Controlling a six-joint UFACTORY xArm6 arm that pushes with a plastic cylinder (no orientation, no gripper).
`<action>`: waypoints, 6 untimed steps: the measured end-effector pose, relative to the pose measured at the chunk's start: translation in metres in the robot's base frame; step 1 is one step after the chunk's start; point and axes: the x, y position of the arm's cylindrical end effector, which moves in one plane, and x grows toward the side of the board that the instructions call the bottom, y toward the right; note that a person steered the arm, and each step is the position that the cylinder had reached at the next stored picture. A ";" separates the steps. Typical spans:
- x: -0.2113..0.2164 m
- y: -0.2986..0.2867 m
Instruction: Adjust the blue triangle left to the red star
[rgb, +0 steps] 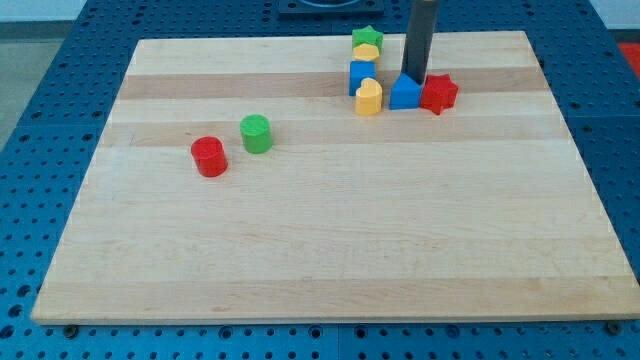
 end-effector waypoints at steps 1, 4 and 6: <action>0.003 0.000; 0.001 0.000; -0.041 0.006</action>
